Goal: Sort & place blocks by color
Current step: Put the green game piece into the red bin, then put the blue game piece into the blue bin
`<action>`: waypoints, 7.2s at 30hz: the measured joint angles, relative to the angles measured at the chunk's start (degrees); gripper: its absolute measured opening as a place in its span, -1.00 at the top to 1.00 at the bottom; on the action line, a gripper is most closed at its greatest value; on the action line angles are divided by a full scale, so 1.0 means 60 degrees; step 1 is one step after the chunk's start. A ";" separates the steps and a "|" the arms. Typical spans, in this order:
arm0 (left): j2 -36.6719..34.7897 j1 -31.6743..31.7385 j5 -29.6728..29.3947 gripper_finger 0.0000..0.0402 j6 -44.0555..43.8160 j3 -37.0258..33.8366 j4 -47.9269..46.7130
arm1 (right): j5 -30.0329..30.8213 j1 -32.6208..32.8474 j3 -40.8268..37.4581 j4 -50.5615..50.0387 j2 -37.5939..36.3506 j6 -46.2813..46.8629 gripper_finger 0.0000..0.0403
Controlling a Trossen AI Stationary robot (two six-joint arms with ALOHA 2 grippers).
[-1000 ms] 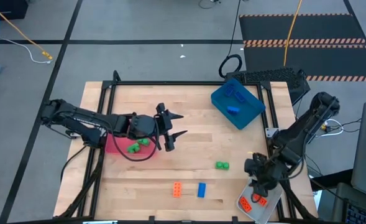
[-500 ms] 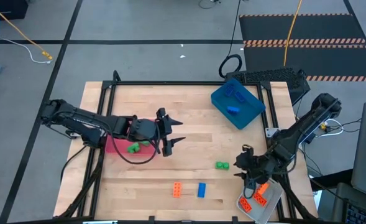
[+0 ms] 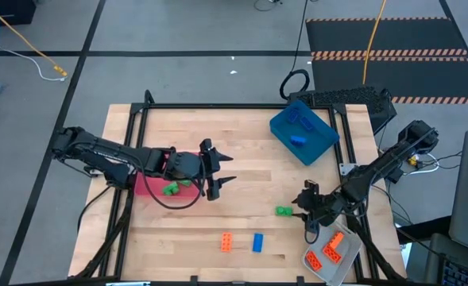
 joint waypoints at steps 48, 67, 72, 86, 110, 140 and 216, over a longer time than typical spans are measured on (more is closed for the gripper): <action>0.0000 -0.0014 -0.0137 -0.42 0.1480 0.0000 0.0366 | 0.2249 -0.1220 -0.0004 0.4836 0.2158 -0.5215 0.38; 0.0455 0.0155 0.0524 -0.42 0.1666 -0.0007 0.0935 | -0.0249 -0.4499 0.0018 0.9636 0.1129 -1.0885 0.38; 0.0762 0.0349 0.0959 -0.42 0.1420 -0.0033 0.0911 | -0.0592 -0.4455 0.0025 0.9862 0.1126 -1.0661 0.38; 0.1525 0.0589 0.1788 -0.42 0.1463 -0.0029 0.2306 | -0.0825 -0.4470 0.0033 0.9785 0.1137 -1.0296 0.38; 0.2160 0.0867 0.2226 -0.31 0.1574 0.0004 0.3660 | -0.0741 -0.4484 0.0033 0.9684 0.1133 -1.0307 0.38; 0.1481 0.0614 0.0916 0.34 0.2169 0.0075 0.1492 | -0.0726 -0.4798 0.0033 0.9038 0.1133 -0.9923 -0.36; -0.0302 -0.1755 -0.0875 -0.31 -0.6896 -0.0321 -0.5613 | -0.0296 -0.4528 0.0022 0.4927 -0.1247 -0.6916 -0.28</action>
